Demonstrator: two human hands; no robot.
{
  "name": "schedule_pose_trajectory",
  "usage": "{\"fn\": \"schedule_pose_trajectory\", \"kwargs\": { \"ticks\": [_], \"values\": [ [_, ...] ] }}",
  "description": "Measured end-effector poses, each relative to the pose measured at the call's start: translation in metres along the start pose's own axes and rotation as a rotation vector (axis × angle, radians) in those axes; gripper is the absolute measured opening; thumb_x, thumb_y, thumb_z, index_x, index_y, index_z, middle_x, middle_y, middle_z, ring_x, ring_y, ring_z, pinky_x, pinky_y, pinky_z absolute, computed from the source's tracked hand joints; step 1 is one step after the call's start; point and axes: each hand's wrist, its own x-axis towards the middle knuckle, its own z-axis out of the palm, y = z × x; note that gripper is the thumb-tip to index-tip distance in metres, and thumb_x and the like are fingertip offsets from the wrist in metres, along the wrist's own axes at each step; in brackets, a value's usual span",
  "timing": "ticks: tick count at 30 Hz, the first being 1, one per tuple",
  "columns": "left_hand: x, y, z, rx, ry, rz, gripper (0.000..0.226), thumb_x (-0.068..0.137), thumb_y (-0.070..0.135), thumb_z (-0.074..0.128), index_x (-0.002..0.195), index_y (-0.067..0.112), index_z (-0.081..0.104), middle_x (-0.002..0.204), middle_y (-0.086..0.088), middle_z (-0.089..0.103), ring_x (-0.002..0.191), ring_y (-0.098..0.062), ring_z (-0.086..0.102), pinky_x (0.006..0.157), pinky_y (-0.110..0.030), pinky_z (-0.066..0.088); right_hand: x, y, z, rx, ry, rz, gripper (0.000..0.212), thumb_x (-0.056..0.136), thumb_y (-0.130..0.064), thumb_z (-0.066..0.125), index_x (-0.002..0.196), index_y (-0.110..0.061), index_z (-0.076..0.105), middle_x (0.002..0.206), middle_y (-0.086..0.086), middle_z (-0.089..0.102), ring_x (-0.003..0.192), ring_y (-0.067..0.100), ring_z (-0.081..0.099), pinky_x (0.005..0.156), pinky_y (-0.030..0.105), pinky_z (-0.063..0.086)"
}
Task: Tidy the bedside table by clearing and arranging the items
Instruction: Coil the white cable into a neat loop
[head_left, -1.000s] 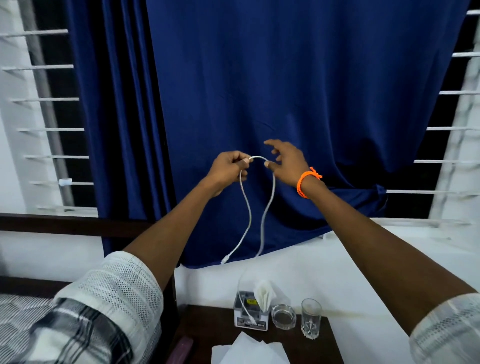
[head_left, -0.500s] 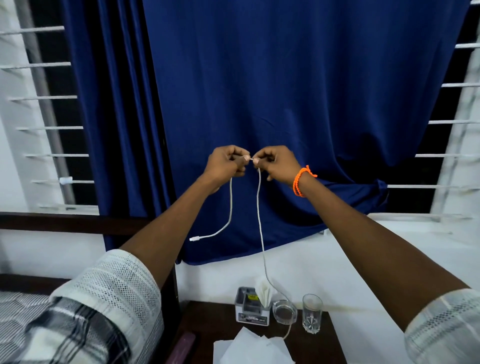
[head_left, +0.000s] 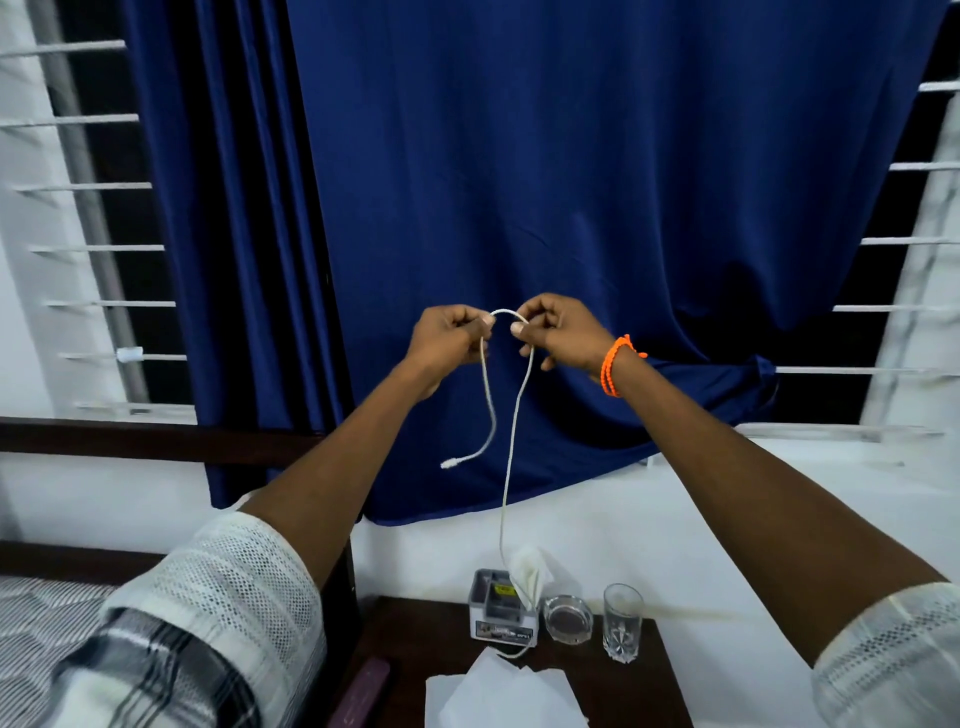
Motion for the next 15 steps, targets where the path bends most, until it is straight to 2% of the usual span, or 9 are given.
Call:
{"fn": "schedule_pose_trajectory", "kwargs": {
  "ticks": [3, 7, 11, 15],
  "values": [
    [0.003, 0.006, 0.004, 0.004, -0.007, 0.005, 0.013, 0.098, 0.019, 0.068, 0.101, 0.008, 0.074, 0.085, -0.004, 0.07, 0.076, -0.014, 0.067, 0.076, -0.03, 0.063, -0.001, -0.001, 0.004, -0.022, 0.018, -0.053, 0.018, 0.093, -0.018, 0.068, 0.108, -0.011, 0.064, 0.089, 0.013, 0.072, 0.081, 0.022, 0.074, 0.053, 0.029, 0.054],
    [0.002, 0.005, 0.005, 0.004, -0.025, 0.014, 0.014, 0.095, 0.023, 0.073, 0.1, 0.01, 0.075, 0.084, -0.002, 0.071, 0.076, -0.013, 0.067, 0.076, -0.031, 0.063, 0.005, -0.008, 0.005, -0.054, 0.134, -0.082, 0.005, 0.095, -0.015, 0.063, 0.095, -0.015, 0.068, 0.082, 0.008, 0.073, 0.074, 0.019, 0.073, 0.051, 0.027, 0.052],
    [-0.005, -0.004, -0.001, 0.005, -0.019, -0.011, 0.02, 0.091, 0.022, 0.077, 0.102, 0.005, 0.074, 0.086, -0.006, 0.073, 0.076, -0.015, 0.069, 0.075, -0.032, 0.063, 0.007, -0.012, 0.003, -0.036, 0.271, -0.01, 0.012, 0.095, -0.014, 0.061, 0.085, -0.018, 0.066, 0.077, 0.005, 0.073, 0.065, 0.016, 0.072, 0.047, 0.026, 0.05],
    [-0.008, -0.007, -0.006, -0.02, 0.036, -0.008, 0.016, 0.092, 0.021, 0.076, 0.099, 0.006, 0.075, 0.088, -0.009, 0.075, 0.076, -0.018, 0.07, 0.076, -0.035, 0.064, 0.004, -0.007, 0.0, -0.091, 0.225, 0.015, 0.008, 0.091, -0.015, 0.066, 0.084, -0.019, 0.066, 0.076, 0.004, 0.074, 0.066, 0.015, 0.073, 0.048, 0.026, 0.05]
  ]
}}
